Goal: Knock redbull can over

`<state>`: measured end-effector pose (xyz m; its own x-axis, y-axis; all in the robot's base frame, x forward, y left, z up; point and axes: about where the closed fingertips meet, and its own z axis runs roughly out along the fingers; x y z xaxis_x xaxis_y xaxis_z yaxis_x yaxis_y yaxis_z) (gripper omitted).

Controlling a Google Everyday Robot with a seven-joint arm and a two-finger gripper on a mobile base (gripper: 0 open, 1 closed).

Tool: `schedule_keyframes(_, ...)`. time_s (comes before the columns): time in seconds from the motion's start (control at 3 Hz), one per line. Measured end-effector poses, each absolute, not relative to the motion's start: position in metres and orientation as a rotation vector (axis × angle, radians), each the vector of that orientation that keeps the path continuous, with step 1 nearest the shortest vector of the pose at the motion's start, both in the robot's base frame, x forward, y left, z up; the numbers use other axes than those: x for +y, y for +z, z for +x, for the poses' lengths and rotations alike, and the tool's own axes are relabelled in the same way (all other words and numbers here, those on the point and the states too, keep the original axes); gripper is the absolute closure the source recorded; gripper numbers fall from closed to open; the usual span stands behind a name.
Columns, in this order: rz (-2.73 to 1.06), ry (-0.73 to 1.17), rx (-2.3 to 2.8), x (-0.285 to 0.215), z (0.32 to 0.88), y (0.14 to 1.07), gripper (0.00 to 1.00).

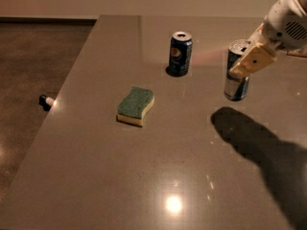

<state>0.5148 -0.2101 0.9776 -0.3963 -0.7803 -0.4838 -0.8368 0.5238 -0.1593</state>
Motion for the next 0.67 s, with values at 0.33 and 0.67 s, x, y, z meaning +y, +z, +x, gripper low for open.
schedule_keyframes(0.33, -1.472, 0.000, 2.393, -0.219, 0.494, 0.968, 1.00)
schedule_keyframes(0.67, -1.605, -0.128, 2.486, -0.228, 0.481, 0.959, 1.00)
